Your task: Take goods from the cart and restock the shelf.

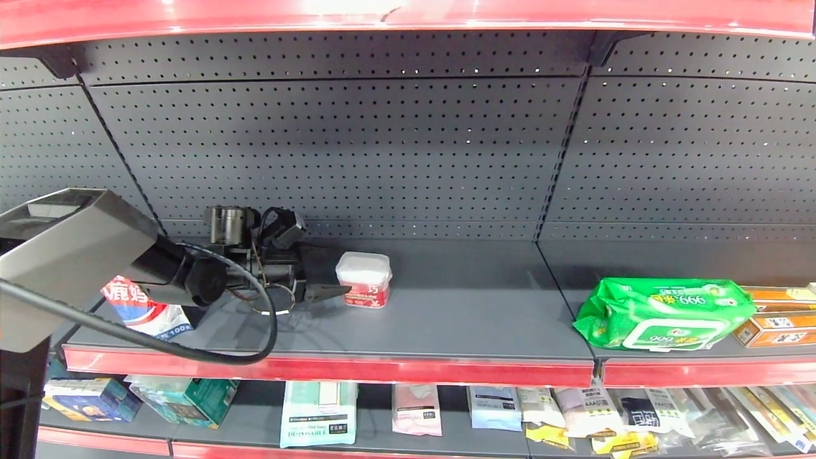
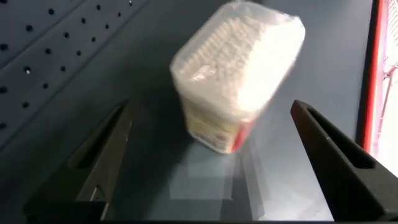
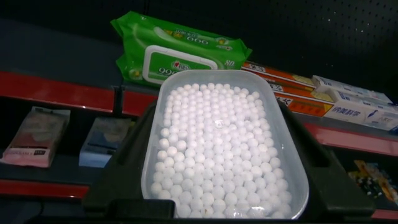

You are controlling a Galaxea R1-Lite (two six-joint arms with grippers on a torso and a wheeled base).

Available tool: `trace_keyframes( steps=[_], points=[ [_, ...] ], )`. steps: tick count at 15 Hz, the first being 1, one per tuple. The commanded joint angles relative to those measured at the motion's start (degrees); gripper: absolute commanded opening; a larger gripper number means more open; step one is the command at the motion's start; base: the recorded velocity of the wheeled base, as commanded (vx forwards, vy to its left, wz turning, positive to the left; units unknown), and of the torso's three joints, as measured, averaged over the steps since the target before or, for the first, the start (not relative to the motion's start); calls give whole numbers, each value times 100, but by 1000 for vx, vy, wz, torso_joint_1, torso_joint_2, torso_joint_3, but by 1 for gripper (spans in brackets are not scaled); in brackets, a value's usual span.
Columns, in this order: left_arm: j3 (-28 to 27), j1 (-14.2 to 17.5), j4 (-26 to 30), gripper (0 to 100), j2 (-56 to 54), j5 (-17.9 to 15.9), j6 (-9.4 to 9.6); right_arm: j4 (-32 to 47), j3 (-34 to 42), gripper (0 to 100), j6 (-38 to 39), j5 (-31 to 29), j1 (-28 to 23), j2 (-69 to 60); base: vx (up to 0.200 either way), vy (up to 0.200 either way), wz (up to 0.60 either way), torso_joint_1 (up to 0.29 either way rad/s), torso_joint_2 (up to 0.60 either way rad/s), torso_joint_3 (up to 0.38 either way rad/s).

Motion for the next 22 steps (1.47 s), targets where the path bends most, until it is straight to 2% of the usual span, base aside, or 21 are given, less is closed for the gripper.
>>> trace_keyframes(
  steps=[1,4,11,22],
  points=[
    [-144,-64,80,100,106,-96,-4,-2,6,0,-3,-2,-1,5,0,0,0,0,0,0],
    [-381,-160,124,100,291,-316,-4,-2,6,0,-100,-11,-1,5,0,0,0,0,0,0],
    [-1032,-494,124,100,748,-527,-39,-2,67,0,-144,-20,-1,5,0,0,0,0,0,0],
    [-1076,-503,282,100,765,-510,-74,-2,217,0,-179,-20,-9,-3,0,0,0,0,0,0]
  ],
)
